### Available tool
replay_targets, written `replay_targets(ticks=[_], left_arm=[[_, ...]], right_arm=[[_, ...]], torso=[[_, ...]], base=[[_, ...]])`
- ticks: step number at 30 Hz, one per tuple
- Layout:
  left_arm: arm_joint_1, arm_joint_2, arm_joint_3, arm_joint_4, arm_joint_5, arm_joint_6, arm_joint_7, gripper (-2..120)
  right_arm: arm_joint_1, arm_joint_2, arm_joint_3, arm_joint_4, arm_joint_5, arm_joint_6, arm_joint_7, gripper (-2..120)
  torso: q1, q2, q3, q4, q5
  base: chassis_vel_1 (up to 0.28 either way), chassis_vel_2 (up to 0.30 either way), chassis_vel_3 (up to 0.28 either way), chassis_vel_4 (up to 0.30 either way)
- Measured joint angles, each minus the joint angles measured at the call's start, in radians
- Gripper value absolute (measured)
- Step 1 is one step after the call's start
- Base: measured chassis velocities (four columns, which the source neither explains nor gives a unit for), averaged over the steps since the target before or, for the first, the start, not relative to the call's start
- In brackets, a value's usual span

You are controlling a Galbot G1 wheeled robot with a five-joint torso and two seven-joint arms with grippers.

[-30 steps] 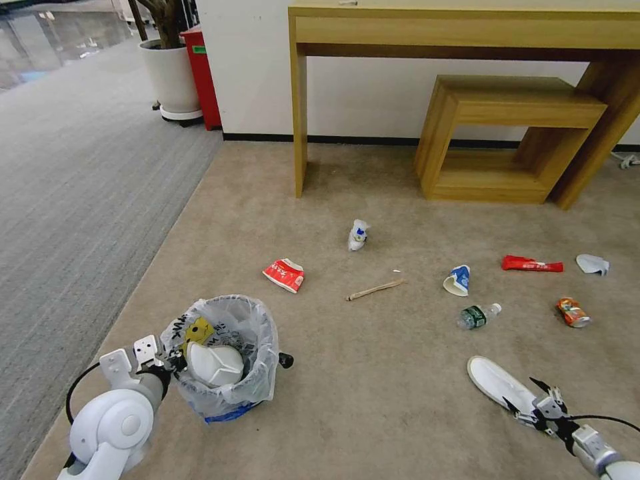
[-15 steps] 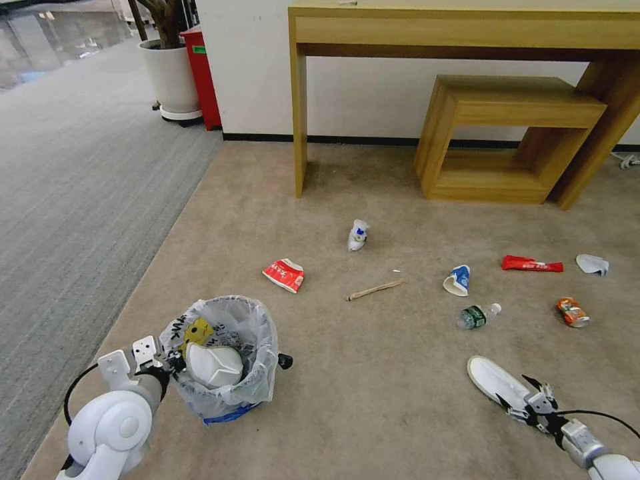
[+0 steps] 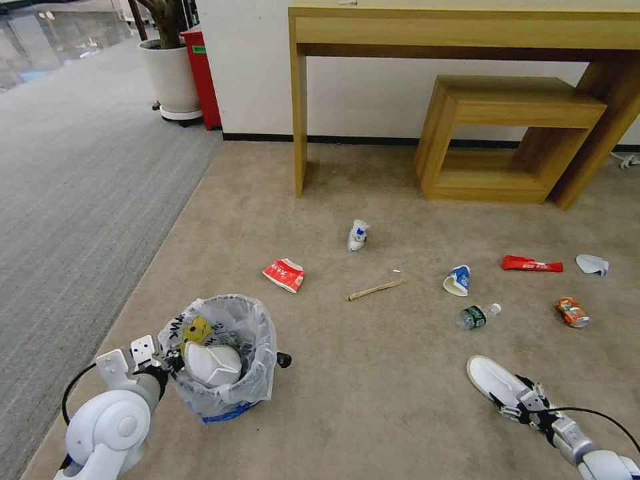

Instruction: Pick up the trash bin and place the garbage on the floor into it.

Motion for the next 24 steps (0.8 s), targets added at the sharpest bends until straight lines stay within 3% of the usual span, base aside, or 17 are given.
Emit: replay_targets(ticks=[10,13,17,20,24], left_arm=[[-0.006,-0.004,0.004,0.009,0.001,-0.001,0.000,0],[-0.008,-0.006,0.005,0.013,0.003,-0.003,0.000,0],[-0.008,-0.007,0.006,0.013,0.004,-0.003,0.000,0],[-0.008,-0.007,0.006,0.014,0.004,-0.005,0.001,0],[-0.007,-0.007,0.005,0.014,0.004,-0.006,0.001,0]], right_arm=[[0.002,0.002,0.000,-0.003,0.001,0.002,0.000,80],[0.002,0.004,0.000,-0.002,0.001,0.006,0.001,68],[0.002,0.005,0.000,-0.002,0.004,0.009,-0.001,59],[0.005,0.006,0.000,-0.005,0.007,0.012,-0.009,41],[0.006,0.007,0.000,-0.005,0.008,0.014,-0.014,32]], torso=[[0.000,0.000,0.000,-0.0001,0.0000],[0.000,0.000,0.000,-0.0001,0.0002],[0.000,0.000,0.000,-0.0001,0.0002],[0.000,0.000,0.000,-0.0001,0.0002],[0.000,0.000,0.000,0.0000,0.0002]], base=[[0.000,0.000,0.000,0.000],[0.000,0.000,0.000,0.000],[0.000,0.000,0.000,0.000],[0.000,0.000,0.000,0.000],[0.000,0.000,0.000,0.000]])
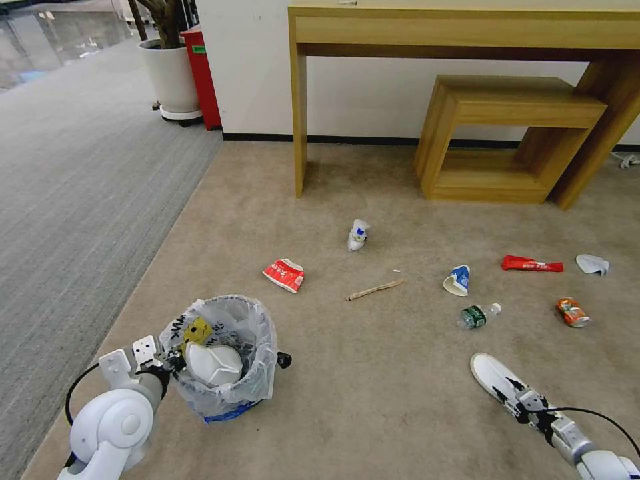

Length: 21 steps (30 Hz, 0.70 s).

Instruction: Pick up the trash bin and place the garbage on the floor into it.

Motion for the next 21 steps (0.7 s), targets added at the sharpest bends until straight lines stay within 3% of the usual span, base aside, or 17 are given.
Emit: replay_targets(ticks=[7,21], left_arm=[[0.005,-0.001,-0.001,-0.003,0.000,-0.002,0.001,0],[0.011,-0.007,-0.003,-0.005,0.003,-0.006,0.002,0]], right_arm=[[0.010,0.006,-0.001,-0.014,-0.001,0.005,-0.005,3],[0.018,0.011,-0.005,-0.023,-0.005,0.013,-0.011,0]], torso=[[0.000,0.000,0.000,0.0000,0.0000],[0.000,0.000,0.000,0.0000,0.0000]], base=[[0.000,0.000,0.000,0.000],[0.000,0.000,0.000,0.000]])
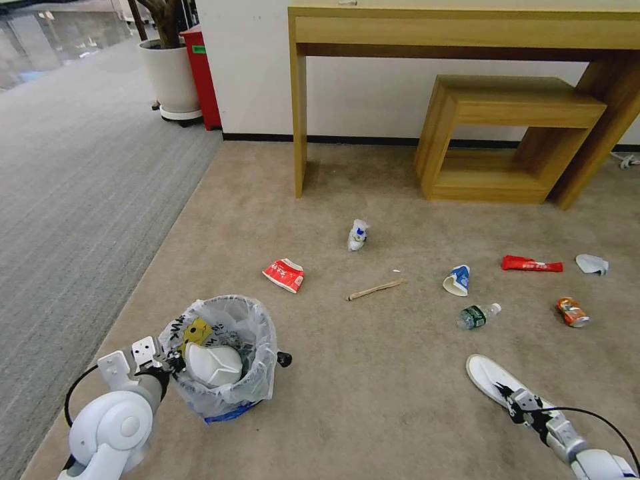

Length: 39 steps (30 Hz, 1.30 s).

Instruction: Pick up the trash bin and place the garbage on the floor into it.

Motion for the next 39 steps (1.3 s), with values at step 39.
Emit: replay_targets(ticks=[39], left_arm=[[-0.006,-0.048,0.051,0.030,0.073,0.005,0.031,0]], right_arm=[[-0.321,-0.058,-0.005,0.733,0.483,-0.029,-0.057,0]], torso=[[0.000,0.000,0.000,0.0000,-0.0001]], base=[[0.000,0.000,0.000,0.000]])
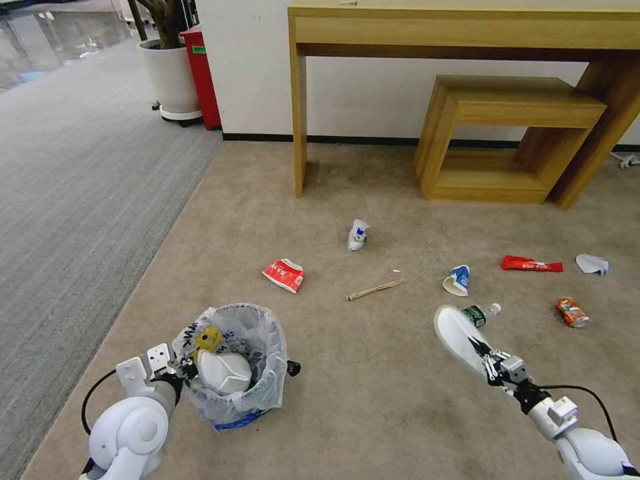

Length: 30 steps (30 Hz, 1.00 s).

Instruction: Pick up the trash bin and place the garbage on the floor into it.

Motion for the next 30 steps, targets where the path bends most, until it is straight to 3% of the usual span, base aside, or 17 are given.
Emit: replay_targets(ticks=[14,24,30], left_arm=[[-0.004,-0.006,0.016,0.000,0.015,0.001,0.019,0],[-0.006,0.003,0.042,-0.005,0.031,0.004,0.036,0],[-0.006,0.015,0.056,-0.013,0.040,0.005,0.039,0]], right_arm=[[-0.011,-0.004,-0.037,0.179,0.157,0.001,-0.110,0],[-0.008,-0.048,-0.128,0.467,0.225,-0.024,-0.149,0],[0.038,-0.093,-0.177,0.551,0.243,-0.054,-0.149,0]], torso=[[0.000,0.000,0.000,0.0000,0.0000],[0.000,0.000,0.000,0.0000,-0.0001],[0.000,0.000,0.000,0.0000,-0.0001]], base=[[0.000,0.000,0.000,0.000],[0.000,0.000,0.000,0.000],[0.000,0.000,0.000,0.000]])
